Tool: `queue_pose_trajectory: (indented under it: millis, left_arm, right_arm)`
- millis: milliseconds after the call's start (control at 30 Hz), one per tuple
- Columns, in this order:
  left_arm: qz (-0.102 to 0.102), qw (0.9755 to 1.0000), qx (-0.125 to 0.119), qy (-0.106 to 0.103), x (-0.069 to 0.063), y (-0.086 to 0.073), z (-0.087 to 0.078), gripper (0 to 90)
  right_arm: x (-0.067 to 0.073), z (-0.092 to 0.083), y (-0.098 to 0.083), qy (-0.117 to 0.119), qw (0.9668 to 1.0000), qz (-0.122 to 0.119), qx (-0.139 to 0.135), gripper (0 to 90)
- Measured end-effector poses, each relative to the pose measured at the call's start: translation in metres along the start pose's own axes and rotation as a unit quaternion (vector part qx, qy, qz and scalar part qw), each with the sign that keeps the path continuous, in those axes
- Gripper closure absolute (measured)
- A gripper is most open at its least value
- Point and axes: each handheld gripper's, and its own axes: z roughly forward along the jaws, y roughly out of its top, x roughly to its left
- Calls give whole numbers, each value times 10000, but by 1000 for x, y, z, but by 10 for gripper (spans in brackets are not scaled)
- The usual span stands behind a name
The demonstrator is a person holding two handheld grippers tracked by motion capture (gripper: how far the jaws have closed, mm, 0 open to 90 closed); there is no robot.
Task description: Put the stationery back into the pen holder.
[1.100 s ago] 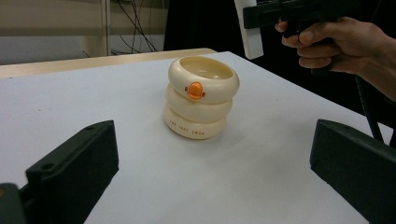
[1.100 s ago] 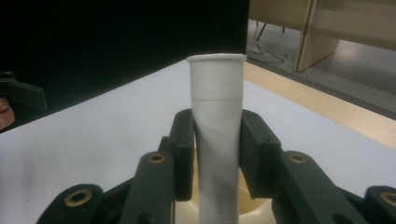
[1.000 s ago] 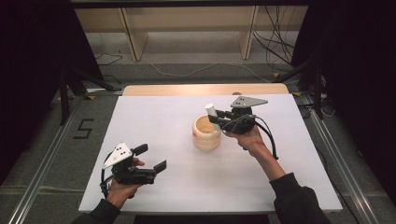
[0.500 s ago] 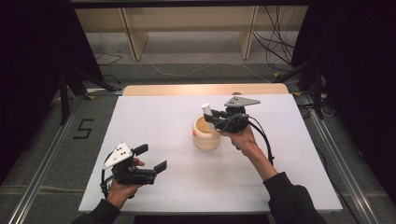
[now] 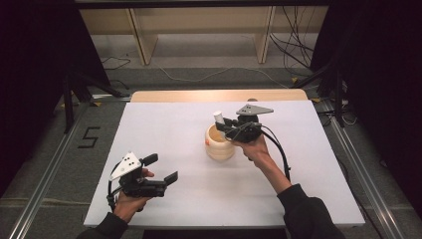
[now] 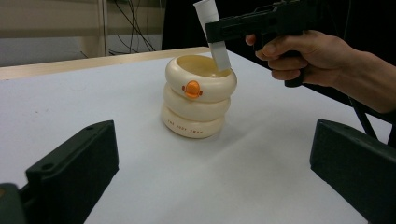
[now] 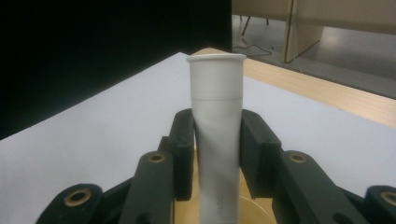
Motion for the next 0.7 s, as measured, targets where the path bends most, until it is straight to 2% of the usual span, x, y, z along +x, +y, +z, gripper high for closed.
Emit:
queue_pose_trajectory:
  millis: [700]
  left_arm:
    - [16,10000,16,29,0,0,0,4]
  right_arm:
    - [3,5,-7,-43,9998,34,177,682]
